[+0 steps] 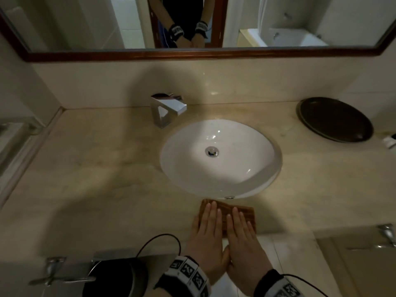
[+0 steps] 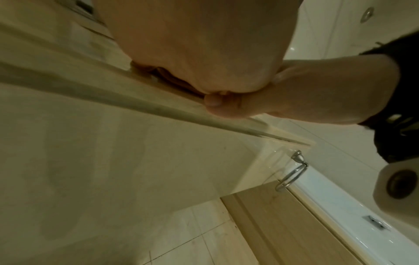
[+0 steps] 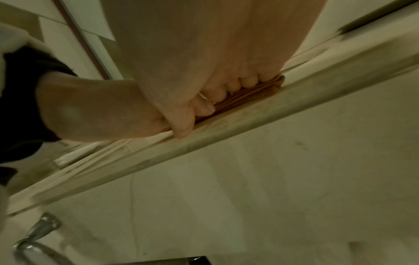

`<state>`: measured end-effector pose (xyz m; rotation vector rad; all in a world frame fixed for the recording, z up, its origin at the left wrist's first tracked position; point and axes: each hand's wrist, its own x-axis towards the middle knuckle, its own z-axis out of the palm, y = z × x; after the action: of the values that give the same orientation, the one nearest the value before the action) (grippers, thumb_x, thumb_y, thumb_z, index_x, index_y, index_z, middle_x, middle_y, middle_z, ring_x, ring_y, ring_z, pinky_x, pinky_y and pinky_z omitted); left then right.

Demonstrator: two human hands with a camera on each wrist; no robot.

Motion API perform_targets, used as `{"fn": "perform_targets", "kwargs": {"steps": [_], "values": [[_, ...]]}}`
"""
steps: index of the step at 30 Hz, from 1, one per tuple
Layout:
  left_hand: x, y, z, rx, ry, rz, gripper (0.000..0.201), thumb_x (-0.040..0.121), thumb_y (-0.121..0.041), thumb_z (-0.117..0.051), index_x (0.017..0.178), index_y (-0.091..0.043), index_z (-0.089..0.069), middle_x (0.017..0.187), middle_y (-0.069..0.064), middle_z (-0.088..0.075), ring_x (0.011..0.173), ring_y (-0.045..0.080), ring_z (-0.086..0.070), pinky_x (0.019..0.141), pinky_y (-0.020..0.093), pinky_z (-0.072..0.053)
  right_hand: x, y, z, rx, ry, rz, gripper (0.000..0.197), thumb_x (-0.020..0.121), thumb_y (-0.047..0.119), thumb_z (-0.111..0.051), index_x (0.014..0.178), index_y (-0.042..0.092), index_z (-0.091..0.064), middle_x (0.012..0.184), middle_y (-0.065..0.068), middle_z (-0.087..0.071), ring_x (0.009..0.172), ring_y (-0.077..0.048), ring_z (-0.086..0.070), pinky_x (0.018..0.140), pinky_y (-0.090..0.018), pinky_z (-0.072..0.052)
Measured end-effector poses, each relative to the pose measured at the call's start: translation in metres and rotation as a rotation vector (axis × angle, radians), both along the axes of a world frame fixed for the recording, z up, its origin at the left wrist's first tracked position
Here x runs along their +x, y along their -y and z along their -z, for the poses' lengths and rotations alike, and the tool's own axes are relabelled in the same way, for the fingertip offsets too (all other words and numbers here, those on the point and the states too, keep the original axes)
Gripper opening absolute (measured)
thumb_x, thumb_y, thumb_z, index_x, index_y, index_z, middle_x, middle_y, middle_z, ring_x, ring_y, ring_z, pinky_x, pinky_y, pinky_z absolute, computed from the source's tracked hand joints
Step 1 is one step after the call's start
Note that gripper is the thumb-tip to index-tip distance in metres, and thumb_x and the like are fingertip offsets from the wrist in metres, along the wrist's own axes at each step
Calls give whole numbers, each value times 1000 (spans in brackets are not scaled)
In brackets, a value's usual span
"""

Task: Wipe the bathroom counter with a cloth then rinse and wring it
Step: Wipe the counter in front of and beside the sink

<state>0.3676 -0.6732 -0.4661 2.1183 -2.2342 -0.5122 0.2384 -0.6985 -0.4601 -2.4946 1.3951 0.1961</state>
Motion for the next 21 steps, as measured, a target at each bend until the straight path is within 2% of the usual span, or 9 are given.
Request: {"fn": "perform_targets", "kwargs": {"steps": [4, 6, 10, 12, 14, 16, 18, 20, 21], "values": [[-52, 21, -3, -12, -14, 3, 78, 86, -55, -37, 141, 1, -40, 153, 17, -27, 143, 31, -24, 110, 52, -31, -51, 15, -6, 3, 1, 50, 80, 64, 32, -37, 136, -5, -36, 140, -24, -46, 130, -30, -33, 109, -38, -17], [-63, 28, -3, -13, -10, -6, 77, 85, -56, -40, 139, 0, -44, 151, 16, -34, 140, 29, -32, 110, 50, -28, -62, 21, -7, 26, -9, 55, 80, 65, 31, -37, 137, -4, -35, 141, -23, -46, 130, -30, -33, 110, -36, -13], [-46, 25, -1, -58, 27, 27, 66, 91, -49, -33, 135, -4, -49, 147, 13, -41, 136, 25, -40, 107, 45, -39, -44, 18, -3, 12, 21, 75, 78, 67, 32, -39, 135, -6, -39, 139, -25, -48, 131, -33, -32, 111, -37, -6], [-21, 17, 2, -58, 53, -15, 66, 86, -48, -37, 134, -4, -51, 146, 14, -43, 134, 25, -42, 106, 43, -38, -20, 15, -1, 20, 24, 37, 77, 68, 34, -38, 132, -8, -49, 137, -26, -50, 130, -36, -37, 110, -41, -7], [6, 8, -6, -32, 94, -81, 72, 84, -48, -33, 140, -3, -42, 152, 15, -29, 139, 26, -34, 111, 42, -32, 9, 12, -2, 65, 18, -47, 75, 67, 38, -39, 124, -7, -59, 132, -25, -55, 124, -38, -51, 110, -42, -12], [34, -1, -10, 37, 161, -100, 74, 88, -48, -18, 148, -8, -8, 155, 10, 8, 146, 24, -3, 120, 37, -11, 40, 12, -5, 129, 7, -99, 78, 62, 44, -38, 118, -5, -64, 127, -24, -59, 115, -35, -61, 111, -43, -31], [57, -5, -16, -33, 143, -134, 73, 87, -50, -9, 146, -10, 7, 151, 5, 22, 144, 23, 10, 119, 33, 1, 66, 15, -12, 135, 35, -146, 80, 61, 45, -36, 116, -5, -66, 127, -23, -59, 113, -34, -62, 98, -43, -43], [76, -4, -14, 30, 167, -179, 75, 85, -51, -5, 145, -8, 11, 149, 6, 25, 143, 24, 15, 119, 35, -2, 87, 24, -25, 176, 38, -189, 78, 76, 38, -36, 135, -11, -44, 147, -26, -34, 134, -37, -41, 108, -44, -25], [86, -1, -10, 34, 212, -202, 76, 87, -50, -11, 147, -5, -3, 153, 11, 12, 146, 26, 3, 118, 38, -16, 97, 31, -26, 156, 35, -229, 76, 86, 34, -34, 146, -10, -19, 156, -24, -8, 145, -37, -16, 112, -41, -6]]}}
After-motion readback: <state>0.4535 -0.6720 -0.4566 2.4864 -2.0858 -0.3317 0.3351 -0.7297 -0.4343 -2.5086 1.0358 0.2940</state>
